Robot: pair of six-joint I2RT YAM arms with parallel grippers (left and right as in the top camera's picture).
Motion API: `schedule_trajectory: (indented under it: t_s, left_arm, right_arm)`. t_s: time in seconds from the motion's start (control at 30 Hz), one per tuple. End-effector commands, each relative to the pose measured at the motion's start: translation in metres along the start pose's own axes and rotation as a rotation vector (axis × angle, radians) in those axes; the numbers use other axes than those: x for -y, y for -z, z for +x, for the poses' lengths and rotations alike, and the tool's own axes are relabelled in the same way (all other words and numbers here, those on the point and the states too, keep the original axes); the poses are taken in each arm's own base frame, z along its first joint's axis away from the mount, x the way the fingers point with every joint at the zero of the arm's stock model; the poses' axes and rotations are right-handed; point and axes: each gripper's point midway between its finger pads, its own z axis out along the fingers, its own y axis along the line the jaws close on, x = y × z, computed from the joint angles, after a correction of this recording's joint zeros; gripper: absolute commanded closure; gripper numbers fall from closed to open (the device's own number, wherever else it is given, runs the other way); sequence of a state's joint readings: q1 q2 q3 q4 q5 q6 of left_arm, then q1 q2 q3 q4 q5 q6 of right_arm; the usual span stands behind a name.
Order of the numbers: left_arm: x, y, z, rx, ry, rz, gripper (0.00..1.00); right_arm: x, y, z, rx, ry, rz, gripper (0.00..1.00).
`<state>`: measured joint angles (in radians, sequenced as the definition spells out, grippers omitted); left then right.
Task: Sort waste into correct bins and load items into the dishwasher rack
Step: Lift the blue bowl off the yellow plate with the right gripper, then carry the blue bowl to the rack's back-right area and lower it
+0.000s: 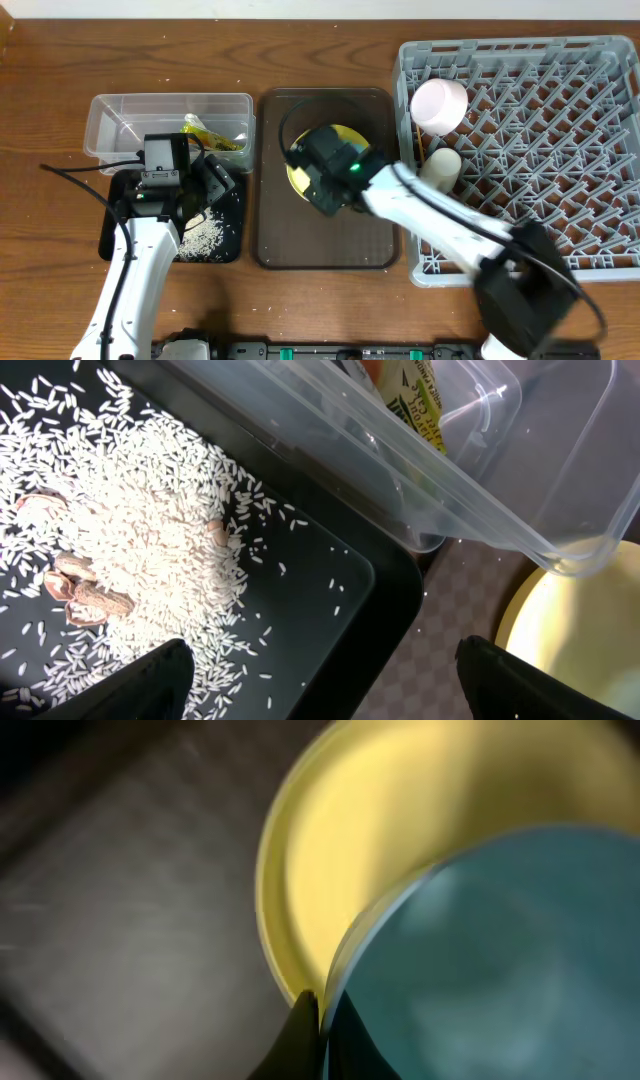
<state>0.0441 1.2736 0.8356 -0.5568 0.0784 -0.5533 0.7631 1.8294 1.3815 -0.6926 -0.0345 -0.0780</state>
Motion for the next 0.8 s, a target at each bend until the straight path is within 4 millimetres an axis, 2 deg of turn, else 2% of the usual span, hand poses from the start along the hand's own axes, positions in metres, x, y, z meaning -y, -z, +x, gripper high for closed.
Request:
schedule_trajectory:
  t_s: [0.0,0.1,0.13,0.23,0.43,0.57,0.63,0.77]
  left_arm:
    - [-0.003,0.001,0.000,0.008,0.008,-0.011,0.13]
    - [-0.003,0.001,0.000,0.008,0.008,-0.011,0.13]
    - [-0.003,0.001,0.000,0.008,0.008,-0.011,0.13]
    - [-0.003,0.001,0.000,0.007,0.008,-0.011,0.13]
    - [-0.003,0.001,0.000,0.008,0.008,-0.011,0.13]
    - [-0.003,0.001,0.000,0.007,0.008,-0.011,0.13]
    - [-0.003,0.001,0.000,0.007,0.008,-0.011,0.13]
    - [-0.003,0.001,0.000,0.007,0.008,-0.011,0.13]
  right_arm:
    - [0.011,0.091,-0.045,0.223,-0.077,-0.107,0.99]
    - [0.036,0.140,-0.042,0.315,-0.154,-0.185,0.99]
    - [0.045,0.151,-0.039,0.336,-0.179,-0.203,0.99]
    - [0.086,0.188,-0.026,0.429,-0.267,-0.263,0.99]
    - [0.183,0.242,0.004,0.717,-0.369,-0.440,0.99]
    - [0.219,0.274,0.019,0.976,-0.230,-0.661,0.99]
    - [0.251,0.258,0.028,0.972,-0.304,-0.653,0.99]
    - [0.287,0.223,0.037,0.967,-0.354,-0.658,0.99]
